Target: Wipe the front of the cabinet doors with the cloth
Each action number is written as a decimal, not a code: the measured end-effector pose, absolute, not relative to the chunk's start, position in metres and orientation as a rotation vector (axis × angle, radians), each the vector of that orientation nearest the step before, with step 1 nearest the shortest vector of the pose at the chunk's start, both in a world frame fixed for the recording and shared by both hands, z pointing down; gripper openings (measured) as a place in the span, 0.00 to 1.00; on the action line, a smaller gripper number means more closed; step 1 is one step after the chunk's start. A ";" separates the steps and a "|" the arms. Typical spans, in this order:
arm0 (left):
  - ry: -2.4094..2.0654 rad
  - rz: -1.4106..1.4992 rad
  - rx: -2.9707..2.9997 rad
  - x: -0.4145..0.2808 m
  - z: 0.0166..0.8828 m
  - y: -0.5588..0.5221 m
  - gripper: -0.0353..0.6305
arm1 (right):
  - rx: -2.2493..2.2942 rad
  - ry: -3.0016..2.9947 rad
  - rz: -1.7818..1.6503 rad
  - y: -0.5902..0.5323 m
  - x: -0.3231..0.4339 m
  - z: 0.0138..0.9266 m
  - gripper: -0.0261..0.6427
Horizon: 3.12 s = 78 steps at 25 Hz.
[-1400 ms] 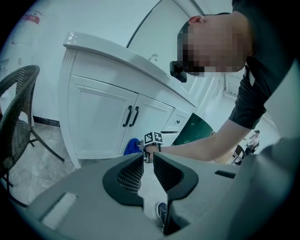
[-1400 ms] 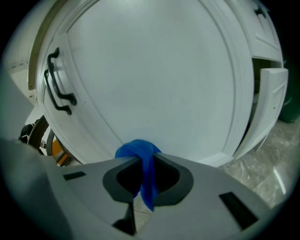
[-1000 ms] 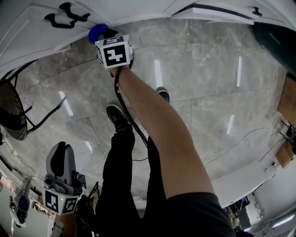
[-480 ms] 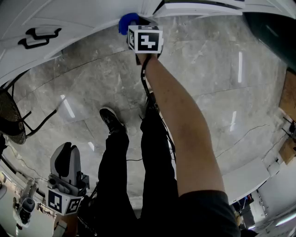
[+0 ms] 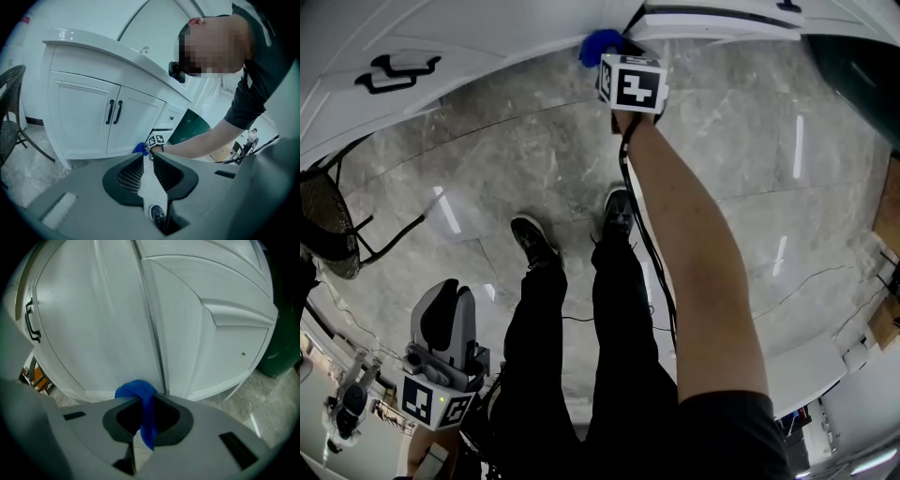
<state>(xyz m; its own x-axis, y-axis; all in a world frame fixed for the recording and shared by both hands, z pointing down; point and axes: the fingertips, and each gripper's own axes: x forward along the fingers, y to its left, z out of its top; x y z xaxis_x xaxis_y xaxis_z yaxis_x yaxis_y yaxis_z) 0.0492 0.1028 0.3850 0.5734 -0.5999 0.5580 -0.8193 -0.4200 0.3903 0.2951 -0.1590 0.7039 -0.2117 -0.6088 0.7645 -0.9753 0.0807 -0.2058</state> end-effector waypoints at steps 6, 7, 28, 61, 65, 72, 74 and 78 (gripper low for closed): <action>-1.166 0.419 2.143 0.032 0.384 0.105 0.15 | 1.554 -1.860 0.979 -0.162 0.284 0.704 0.09; -1.174 0.415 2.140 0.028 0.384 0.105 0.15 | 1.542 -1.867 0.981 -0.162 0.277 0.705 0.09; -1.325 0.347 2.072 -0.081 0.368 0.109 0.15 | 1.253 -1.996 0.940 -0.155 0.085 0.702 0.09; -1.441 0.430 2.287 -0.017 0.273 0.046 0.15 | 1.292 -2.102 0.933 -0.106 0.254 0.535 0.09; -1.505 0.444 2.348 -0.033 0.211 0.036 0.15 | 1.273 -2.204 0.930 -0.083 0.236 0.439 0.09; -1.571 0.349 2.405 -0.046 0.096 0.031 0.15 | 1.286 -2.363 0.963 -0.031 0.207 0.265 0.09; -1.577 0.307 2.398 -0.045 0.066 0.032 0.15 | 1.293 -2.387 0.986 -0.015 0.203 0.225 0.09; -1.588 0.231 2.395 -0.040 0.008 0.036 0.15 | 1.337 -2.425 0.979 0.015 0.212 0.140 0.09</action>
